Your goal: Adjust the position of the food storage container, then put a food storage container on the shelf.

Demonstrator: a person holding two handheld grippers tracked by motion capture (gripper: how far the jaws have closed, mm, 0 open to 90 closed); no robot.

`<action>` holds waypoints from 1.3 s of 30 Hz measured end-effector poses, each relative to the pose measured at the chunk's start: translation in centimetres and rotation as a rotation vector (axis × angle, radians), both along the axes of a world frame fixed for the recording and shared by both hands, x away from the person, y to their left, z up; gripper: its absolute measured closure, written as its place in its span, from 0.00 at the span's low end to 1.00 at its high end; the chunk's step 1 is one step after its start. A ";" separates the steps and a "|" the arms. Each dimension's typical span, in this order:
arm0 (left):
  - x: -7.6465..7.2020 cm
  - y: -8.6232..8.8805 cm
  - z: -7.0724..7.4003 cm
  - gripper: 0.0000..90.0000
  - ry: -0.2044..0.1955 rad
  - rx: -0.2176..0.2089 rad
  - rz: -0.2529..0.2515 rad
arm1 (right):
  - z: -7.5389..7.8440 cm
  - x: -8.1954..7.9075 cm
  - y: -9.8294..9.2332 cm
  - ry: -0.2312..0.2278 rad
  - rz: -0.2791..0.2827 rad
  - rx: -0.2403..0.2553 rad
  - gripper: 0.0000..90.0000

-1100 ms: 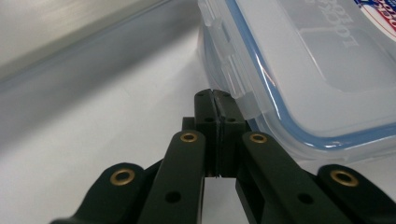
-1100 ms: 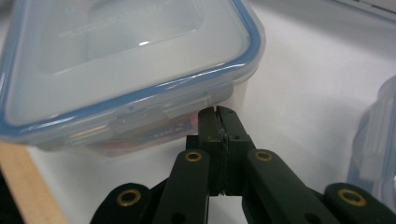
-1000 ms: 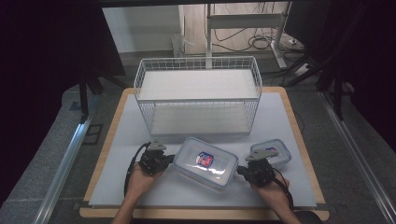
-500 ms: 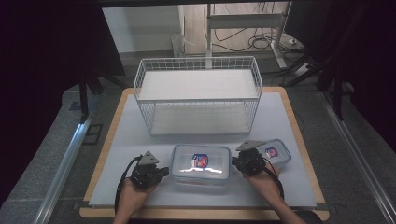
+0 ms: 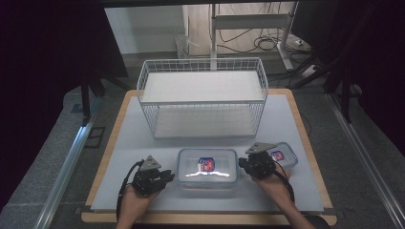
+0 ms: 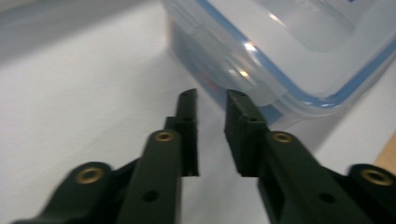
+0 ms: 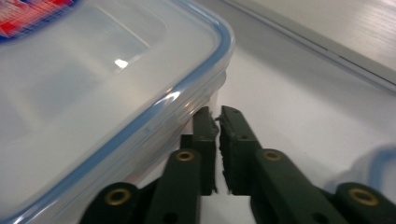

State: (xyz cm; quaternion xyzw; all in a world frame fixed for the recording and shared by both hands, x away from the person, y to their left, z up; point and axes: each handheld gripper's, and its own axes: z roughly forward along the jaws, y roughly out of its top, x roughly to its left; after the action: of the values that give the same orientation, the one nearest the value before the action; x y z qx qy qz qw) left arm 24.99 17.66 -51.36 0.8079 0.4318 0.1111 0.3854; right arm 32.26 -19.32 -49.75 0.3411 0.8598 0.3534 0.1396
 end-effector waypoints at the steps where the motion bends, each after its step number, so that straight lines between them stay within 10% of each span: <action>1: -0.2 0.3 0.0 0.77 -0.021 0.009 0.010 | 0.2 -0.3 -0.3 0.006 0.001 0.009 0.89; 17: -2.5 2.9 -0.9 0.12 -0.094 0.051 0.083 | 0.9 -3.2 -4.0 0.001 0.034 0.082 0.35; 39: -2.1 2.5 -0.9 0.04 -0.122 0.028 0.084 | 0.9 -3.9 -3.8 -0.014 0.072 0.105 0.14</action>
State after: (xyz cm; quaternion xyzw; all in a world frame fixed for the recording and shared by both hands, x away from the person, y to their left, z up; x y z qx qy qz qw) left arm 22.87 20.15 -52.25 0.7861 0.4396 0.1821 0.3945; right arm 28.39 -23.13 -48.86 0.3141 0.8508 0.4054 0.1146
